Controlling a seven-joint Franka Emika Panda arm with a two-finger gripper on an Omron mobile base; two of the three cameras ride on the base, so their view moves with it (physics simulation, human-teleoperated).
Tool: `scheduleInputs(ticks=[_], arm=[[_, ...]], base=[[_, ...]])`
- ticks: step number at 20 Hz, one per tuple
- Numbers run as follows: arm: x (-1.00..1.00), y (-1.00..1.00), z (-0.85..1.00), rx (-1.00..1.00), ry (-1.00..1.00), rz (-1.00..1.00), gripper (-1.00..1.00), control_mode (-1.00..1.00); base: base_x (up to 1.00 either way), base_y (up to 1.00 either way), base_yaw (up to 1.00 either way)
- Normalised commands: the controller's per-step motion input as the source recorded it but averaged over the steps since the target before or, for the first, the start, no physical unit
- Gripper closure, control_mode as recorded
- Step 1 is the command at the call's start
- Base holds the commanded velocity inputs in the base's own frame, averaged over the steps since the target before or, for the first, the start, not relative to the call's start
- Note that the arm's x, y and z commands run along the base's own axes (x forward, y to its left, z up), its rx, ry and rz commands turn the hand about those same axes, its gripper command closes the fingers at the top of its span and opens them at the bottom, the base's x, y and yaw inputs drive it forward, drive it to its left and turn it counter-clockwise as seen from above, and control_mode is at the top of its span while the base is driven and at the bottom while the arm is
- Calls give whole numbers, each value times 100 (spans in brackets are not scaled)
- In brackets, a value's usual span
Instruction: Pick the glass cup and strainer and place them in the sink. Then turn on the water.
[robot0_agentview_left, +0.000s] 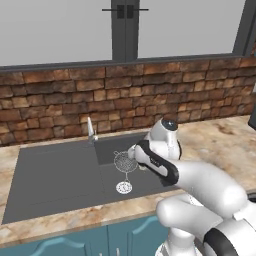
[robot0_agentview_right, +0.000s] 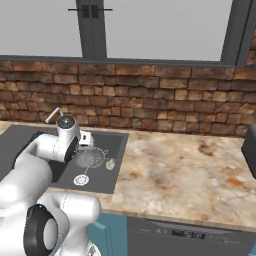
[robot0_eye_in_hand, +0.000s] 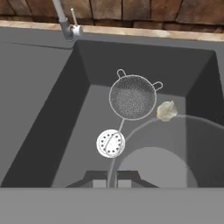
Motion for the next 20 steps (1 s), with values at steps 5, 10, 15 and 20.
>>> scheduleInputs(ticks=[5,10,15,20], arm=[[9,0,-56,-3,0,0,100,-100],[26,0,-34,0,6,0,100,-100],[17,0,-44,0,5,0,100,-100],[14,0,-45,0,1,0,100,-100]], base=[[0,0,0],[0,0,0],[0,0,0],[0,0,0]])
